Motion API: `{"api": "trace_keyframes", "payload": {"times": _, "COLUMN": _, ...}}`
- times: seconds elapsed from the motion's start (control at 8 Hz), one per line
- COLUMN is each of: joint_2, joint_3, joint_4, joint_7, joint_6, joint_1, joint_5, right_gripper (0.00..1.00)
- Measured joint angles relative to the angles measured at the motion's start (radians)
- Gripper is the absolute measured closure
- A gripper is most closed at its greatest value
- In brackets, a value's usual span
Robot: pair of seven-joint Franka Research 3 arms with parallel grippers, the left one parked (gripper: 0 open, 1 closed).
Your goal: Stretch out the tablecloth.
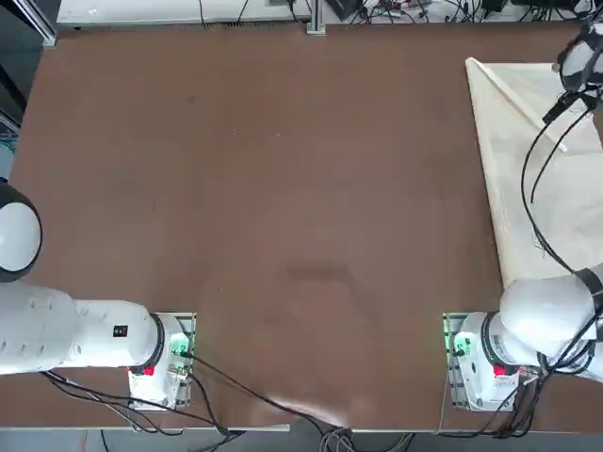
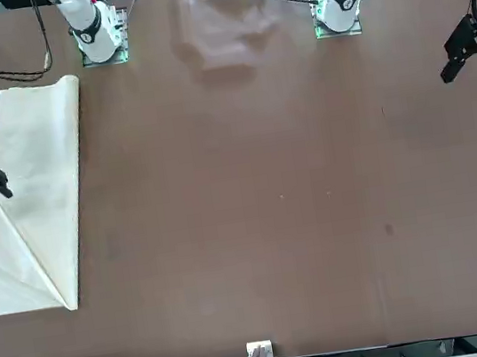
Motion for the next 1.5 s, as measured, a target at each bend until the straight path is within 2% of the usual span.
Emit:
{"api": "trace_keyframes", "payload": {"times": 0.25, "joint_2": 0.070, "joint_3": 0.000, "joint_4": -0.002, "joint_7": -0.144, "joint_6": 0.136, "joint_1": -0.024, "joint_5": 0.000, "right_gripper": 0.00}}
{"api": "trace_keyframes", "payload": {"times": 0.5, "joint_2": 0.127, "joint_3": 0.000, "joint_4": -0.002, "joint_7": -0.221, "joint_6": 0.206, "joint_1": -0.051, "joint_5": 0.000, "right_gripper": 0.00}}
{"api": "trace_keyframes", "payload": {"times": 1.5, "joint_2": 0.260, "joint_3": 0.001, "joint_4": 0.022, "joint_7": -0.282, "joint_6": 0.288, "joint_1": -0.137, "joint_5": -0.006, "right_gripper": 0.00}}
